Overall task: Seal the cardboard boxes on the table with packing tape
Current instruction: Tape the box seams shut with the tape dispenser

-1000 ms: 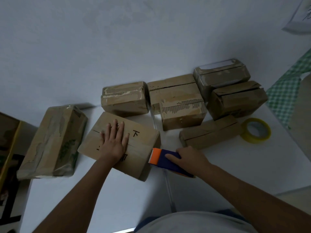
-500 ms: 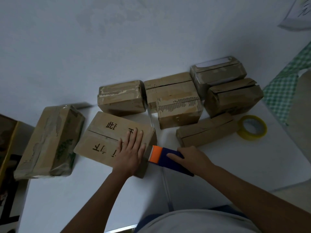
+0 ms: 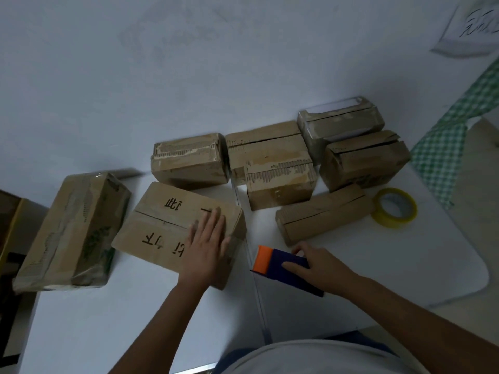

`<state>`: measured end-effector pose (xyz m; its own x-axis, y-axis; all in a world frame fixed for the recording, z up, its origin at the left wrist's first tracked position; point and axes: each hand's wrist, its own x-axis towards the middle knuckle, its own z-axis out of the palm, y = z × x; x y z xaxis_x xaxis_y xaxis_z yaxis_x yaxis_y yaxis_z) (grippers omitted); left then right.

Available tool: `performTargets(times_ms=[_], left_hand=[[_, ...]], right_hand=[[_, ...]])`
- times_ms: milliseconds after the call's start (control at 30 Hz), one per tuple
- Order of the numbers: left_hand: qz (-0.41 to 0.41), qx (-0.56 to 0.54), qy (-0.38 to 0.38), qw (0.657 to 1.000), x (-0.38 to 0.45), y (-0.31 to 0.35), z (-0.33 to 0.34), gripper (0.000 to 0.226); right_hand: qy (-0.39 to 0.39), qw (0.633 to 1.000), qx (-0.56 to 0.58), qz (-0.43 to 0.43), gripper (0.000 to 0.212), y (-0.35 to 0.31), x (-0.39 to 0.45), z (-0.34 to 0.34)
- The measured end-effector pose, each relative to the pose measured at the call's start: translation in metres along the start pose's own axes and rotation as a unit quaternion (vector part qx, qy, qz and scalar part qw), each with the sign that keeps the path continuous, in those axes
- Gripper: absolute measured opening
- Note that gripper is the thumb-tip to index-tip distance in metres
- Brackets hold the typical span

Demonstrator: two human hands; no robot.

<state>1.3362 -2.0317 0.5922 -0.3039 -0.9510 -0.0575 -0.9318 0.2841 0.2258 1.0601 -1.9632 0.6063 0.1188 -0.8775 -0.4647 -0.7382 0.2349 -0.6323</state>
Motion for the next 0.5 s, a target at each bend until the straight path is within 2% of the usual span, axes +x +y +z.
performTargets(times_ms=[200,367,500], left_hand=[[-0.014,0.025,-0.005,1.000,-0.004,0.010,0.015,0.070],[-0.008,0.047,0.002,0.999,-0.005,0.013,0.014,0.067],[-0.013,0.050,-0.010,0.999,-0.006,0.014,0.013,0.066]], right_hand=[[0.025,0.996,-0.083,-0.025,0.047,-0.013,0.009,0.008],[0.022,0.990,-0.139,0.007,0.050,-0.028,0.027,0.021],[-0.006,0.991,-0.126,0.033,0.049,-0.041,0.043,0.026]])
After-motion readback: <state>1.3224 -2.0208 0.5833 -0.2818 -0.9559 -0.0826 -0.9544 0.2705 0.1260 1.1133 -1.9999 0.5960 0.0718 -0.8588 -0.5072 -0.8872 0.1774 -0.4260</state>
